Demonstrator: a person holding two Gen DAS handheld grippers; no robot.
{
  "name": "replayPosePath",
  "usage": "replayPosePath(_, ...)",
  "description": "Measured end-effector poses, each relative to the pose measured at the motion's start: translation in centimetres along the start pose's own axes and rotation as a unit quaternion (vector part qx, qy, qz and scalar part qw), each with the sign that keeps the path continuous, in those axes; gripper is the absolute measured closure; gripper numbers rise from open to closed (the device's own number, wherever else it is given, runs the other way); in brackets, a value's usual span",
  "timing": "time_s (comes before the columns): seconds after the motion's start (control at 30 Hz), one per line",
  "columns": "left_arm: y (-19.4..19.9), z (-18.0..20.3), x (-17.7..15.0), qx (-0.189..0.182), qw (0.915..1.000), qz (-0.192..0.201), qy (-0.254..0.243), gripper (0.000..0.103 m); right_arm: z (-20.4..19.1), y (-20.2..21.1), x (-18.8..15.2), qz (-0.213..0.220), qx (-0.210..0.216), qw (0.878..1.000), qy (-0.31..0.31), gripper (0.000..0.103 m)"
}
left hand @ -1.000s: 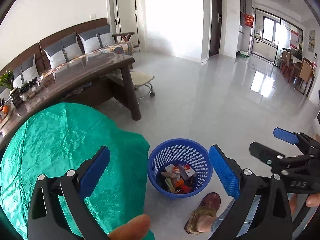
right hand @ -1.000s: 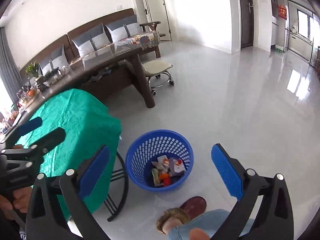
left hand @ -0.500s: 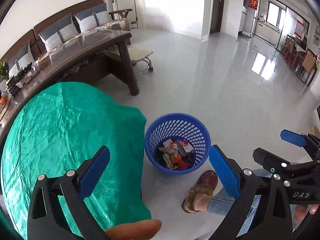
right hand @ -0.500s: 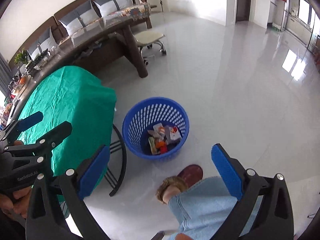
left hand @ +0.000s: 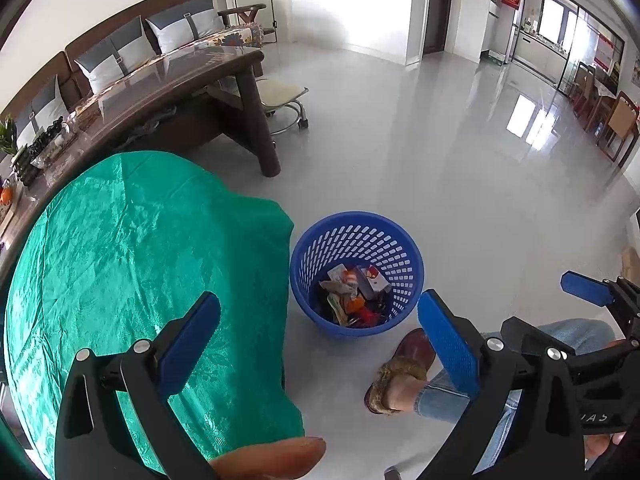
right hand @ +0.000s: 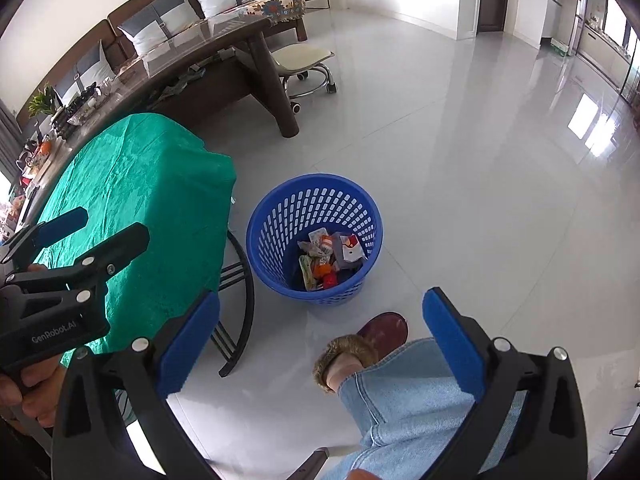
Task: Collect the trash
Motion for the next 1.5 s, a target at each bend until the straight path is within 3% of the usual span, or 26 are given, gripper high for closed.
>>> replayPosePath(1.5,-1.2,-0.4,-0.1,0.007,0.9999,-0.013,0.008,0.005,-0.1,-0.8,-0.2,-0.008,0.001,1.0,-0.002,0.005)
Point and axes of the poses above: each gripper's, at about its wrist camera, not at the fingertips, and y roughly against the way its jaws point, z to its right, x to its top, the point moved 9 cm from there along -y, roughly the way its jaws point, and after that the axes turned 14 degrees about y, right-handed, at the moved point
